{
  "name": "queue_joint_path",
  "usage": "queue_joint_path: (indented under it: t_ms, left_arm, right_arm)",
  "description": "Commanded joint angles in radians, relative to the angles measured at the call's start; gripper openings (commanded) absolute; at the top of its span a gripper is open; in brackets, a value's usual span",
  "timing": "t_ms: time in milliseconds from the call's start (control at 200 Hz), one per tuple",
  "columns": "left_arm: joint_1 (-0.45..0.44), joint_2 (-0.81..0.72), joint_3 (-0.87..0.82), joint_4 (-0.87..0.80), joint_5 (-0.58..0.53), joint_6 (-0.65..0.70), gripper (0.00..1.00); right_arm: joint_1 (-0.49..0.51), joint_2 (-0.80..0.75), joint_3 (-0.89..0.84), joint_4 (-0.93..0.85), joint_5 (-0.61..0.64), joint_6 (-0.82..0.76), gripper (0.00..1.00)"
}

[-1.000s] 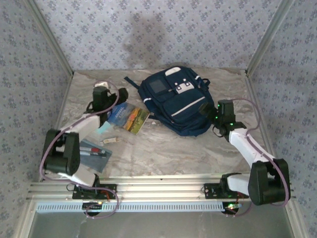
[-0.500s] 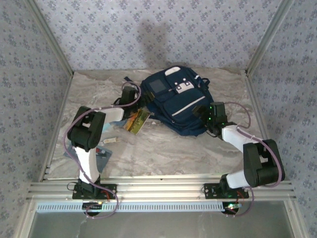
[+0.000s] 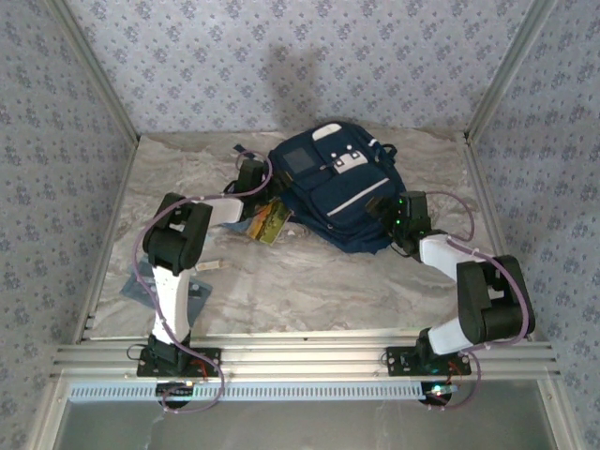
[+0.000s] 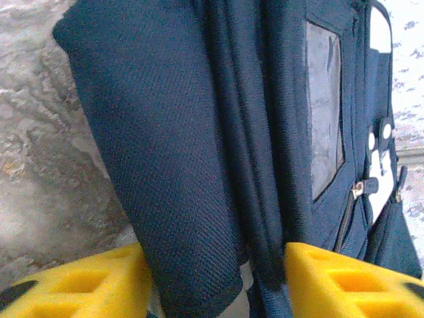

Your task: Pack the student bag

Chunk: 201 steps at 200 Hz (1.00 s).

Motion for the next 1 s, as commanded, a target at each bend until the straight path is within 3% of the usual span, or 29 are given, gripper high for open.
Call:
queue_joint_path:
  t_ms: [0, 65, 160, 420, 650, 999]
  left_arm:
    - [-0.014, 0.031, 0.022, 0.018, 0.043, 0.0, 0.37]
    - [-0.014, 0.022, 0.012, 0.027, 0.055, -0.014, 0.15]
    - [-0.014, -0.008, -0.012, 0.041, 0.072, -0.037, 0.0]
    - [-0.037, -0.167, -0.079, 0.062, 0.109, -0.123, 0.0]
    - [-0.087, -0.257, -0.055, 0.038, 0.068, -0.199, 0.0]
    - [-0.161, -0.271, -0.072, 0.156, -0.215, -0.281, 0.0]
  right_arm:
    - [-0.004, 0.029, 0.007, -0.028, -0.013, -0.013, 0.96]
    - [-0.006, 0.029, 0.012, -0.031, -0.008, -0.02, 0.96]
    - [-0.012, 0.038, 0.039, -0.052, -0.012, -0.043, 0.96]
    - [-0.046, 0.104, 0.198, -0.098, -0.067, -0.177, 0.94]
    - [-0.075, 0.159, 0.386, -0.239, -0.167, -0.309, 0.93]
    - [-0.059, -0.105, 0.416, -0.588, -0.078, -0.436, 0.95]
